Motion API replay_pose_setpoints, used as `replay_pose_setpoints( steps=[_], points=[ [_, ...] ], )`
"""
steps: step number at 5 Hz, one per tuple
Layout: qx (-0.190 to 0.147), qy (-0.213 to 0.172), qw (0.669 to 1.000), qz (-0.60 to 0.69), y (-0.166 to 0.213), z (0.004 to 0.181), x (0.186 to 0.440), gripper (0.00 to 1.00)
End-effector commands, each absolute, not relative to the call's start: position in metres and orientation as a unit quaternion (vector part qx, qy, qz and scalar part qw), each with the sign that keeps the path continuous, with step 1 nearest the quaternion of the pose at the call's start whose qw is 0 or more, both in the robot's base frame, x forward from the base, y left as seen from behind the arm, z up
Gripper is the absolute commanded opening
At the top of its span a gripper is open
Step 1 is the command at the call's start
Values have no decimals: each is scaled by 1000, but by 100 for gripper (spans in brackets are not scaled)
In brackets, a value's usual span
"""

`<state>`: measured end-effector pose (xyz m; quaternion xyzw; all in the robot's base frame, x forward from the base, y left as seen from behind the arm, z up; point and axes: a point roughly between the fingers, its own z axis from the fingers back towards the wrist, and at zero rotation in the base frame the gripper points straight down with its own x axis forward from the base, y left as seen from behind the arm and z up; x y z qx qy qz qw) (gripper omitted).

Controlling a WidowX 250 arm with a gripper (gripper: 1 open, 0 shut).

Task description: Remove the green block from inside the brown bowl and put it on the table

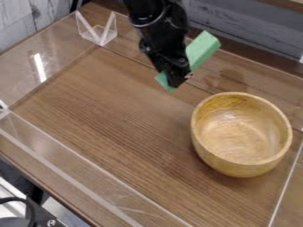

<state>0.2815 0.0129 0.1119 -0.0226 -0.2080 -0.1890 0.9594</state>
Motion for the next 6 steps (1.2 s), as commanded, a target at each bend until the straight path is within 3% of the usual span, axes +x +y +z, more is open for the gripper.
replay_pose_setpoints(
  steps=[1, 6],
  points=[
    [-10, -229, 955, -187, 20, 124, 281, 0],
    [10, -190, 966, -173, 47, 92, 266, 0]
  ],
)
